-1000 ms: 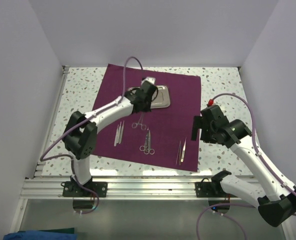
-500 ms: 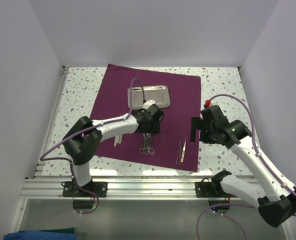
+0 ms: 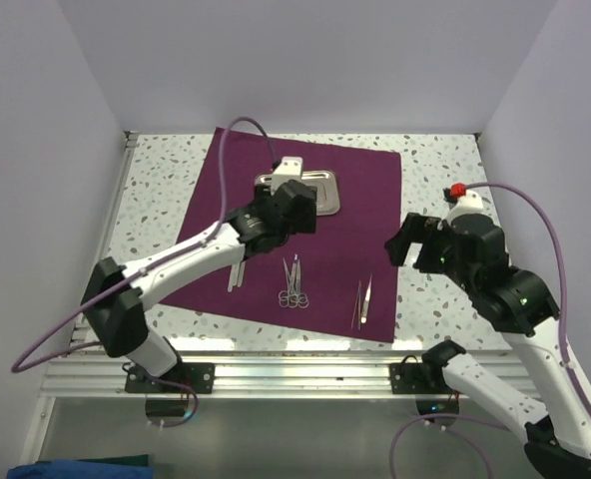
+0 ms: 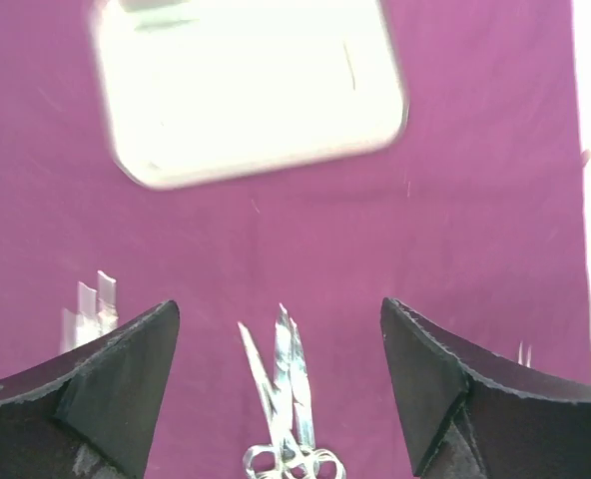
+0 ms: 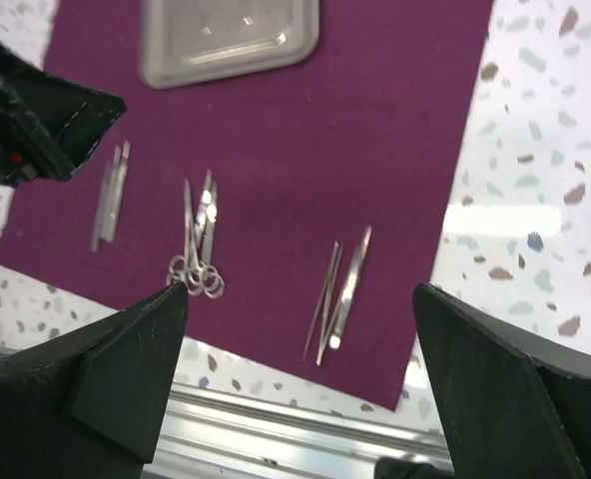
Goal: Open and lay out the surgical kit
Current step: Reset both arms
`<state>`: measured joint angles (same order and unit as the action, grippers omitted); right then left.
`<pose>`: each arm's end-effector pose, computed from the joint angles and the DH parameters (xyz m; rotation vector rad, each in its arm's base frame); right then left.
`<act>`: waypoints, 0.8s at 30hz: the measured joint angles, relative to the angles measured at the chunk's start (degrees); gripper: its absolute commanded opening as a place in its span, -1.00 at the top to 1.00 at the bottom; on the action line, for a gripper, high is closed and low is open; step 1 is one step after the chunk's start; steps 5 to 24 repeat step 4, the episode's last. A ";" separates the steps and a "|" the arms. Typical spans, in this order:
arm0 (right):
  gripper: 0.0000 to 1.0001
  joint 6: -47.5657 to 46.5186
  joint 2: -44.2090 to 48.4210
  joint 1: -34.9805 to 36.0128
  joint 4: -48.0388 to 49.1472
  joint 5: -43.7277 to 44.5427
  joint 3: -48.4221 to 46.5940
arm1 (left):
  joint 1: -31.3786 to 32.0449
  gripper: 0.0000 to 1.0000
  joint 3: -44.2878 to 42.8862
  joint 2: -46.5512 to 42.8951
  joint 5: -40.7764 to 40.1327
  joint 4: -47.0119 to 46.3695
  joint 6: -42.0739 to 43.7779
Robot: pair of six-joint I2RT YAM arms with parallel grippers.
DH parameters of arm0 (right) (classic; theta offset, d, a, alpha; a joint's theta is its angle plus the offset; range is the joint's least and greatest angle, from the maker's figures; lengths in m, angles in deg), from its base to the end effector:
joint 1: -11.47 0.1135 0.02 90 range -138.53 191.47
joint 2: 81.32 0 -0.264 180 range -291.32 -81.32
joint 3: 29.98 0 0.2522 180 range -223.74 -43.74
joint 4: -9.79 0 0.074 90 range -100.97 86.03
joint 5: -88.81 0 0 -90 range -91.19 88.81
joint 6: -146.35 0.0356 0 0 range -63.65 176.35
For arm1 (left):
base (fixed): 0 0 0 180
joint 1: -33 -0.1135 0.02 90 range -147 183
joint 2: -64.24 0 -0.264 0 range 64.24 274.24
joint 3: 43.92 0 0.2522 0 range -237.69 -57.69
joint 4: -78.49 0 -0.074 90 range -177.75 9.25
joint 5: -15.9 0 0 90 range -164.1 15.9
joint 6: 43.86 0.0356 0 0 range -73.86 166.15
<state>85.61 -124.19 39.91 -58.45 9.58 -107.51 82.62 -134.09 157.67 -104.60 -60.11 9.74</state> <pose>0.1129 0.0536 0.3763 0.1251 2.1664 0.3820 0.2483 -0.2641 0.2891 0.0044 2.2280 -0.1894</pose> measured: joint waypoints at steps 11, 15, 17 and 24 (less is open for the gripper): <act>-0.97 -1.36 -1.84 0.00 3.06 -0.42 -5.09 | -0.74 -0.85 0.17 -8.50 -4.39 -1.55 4.85; -0.97 -1.36 -1.84 0.00 3.06 -0.42 -5.09 | -0.74 -0.85 0.17 -8.50 -4.39 -1.55 4.85; -0.97 -1.36 -1.84 0.00 3.06 -0.42 -5.09 | -0.74 -0.85 0.17 -8.50 -4.39 -1.55 4.85; -0.97 -1.36 -1.84 0.00 3.06 -0.42 -5.09 | -0.74 -0.85 0.17 -8.50 -4.39 -1.55 4.85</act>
